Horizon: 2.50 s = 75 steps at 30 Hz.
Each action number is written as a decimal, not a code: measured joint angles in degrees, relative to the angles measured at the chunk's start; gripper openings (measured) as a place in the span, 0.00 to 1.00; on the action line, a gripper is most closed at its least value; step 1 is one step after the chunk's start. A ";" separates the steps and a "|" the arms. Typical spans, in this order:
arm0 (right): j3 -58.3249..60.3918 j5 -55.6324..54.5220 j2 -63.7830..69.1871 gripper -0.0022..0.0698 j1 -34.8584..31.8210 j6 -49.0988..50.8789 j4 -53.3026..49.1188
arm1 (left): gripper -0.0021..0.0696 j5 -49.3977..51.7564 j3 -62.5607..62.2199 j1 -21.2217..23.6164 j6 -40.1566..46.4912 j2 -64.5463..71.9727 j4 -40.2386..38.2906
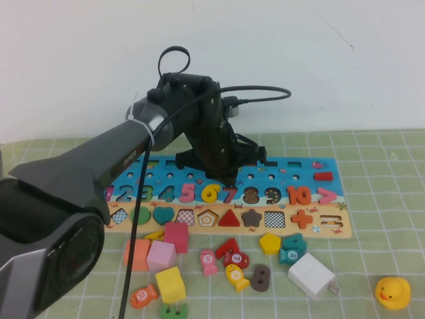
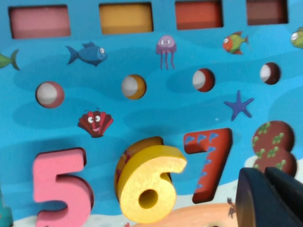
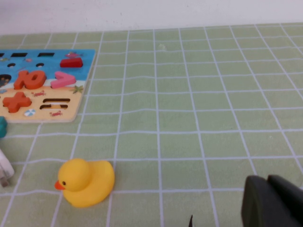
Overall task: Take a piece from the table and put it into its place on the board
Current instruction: Place the "number 6" into the hole of the number 6
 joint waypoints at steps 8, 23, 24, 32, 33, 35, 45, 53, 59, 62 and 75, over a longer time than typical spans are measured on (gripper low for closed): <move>0.00 0.00 0.00 0.03 0.00 0.00 0.00 | 0.03 -0.77 0.00 0.00 0.22 1.13 0.27; 0.00 0.00 0.00 0.03 0.00 0.00 0.00 | 0.03 -0.78 0.00 0.00 0.22 1.13 3.25; 0.00 0.00 0.00 0.03 0.00 0.00 0.00 | 0.03 -0.79 0.00 0.00 0.22 1.13 3.52; 0.00 0.00 0.00 0.03 0.00 0.00 0.00 | 0.03 -0.08 0.00 0.00 0.22 1.13 5.45; 0.00 0.00 0.00 0.03 0.00 0.00 0.00 | 0.03 -0.08 0.00 0.00 0.22 1.13 5.53; 0.00 0.00 0.00 0.03 0.00 0.00 0.00 | 0.03 0.01 0.00 0.00 0.22 1.13 5.93; 0.00 0.00 0.00 0.03 0.00 0.00 0.00 | 0.03 0.01 0.00 0.00 2.09 1.13 4.46; 0.00 0.00 0.00 0.03 0.00 0.00 0.00 | 0.03 0.01 0.00 0.00 3.07 2.13 4.10; 0.00 0.00 0.00 0.03 0.00 0.00 0.00 | 0.03 0.09 0.00 0.00 2.53 3.45 4.23; 0.00 0.00 0.00 0.03 0.00 0.00 0.00 | 0.03 -0.93 0.00 0.00 2.00 3.45 4.34; 0.00 0.00 0.00 0.03 0.00 0.00 -0.09 | 0.03 -2.27 0.00 0.00 -0.07 3.45 8.18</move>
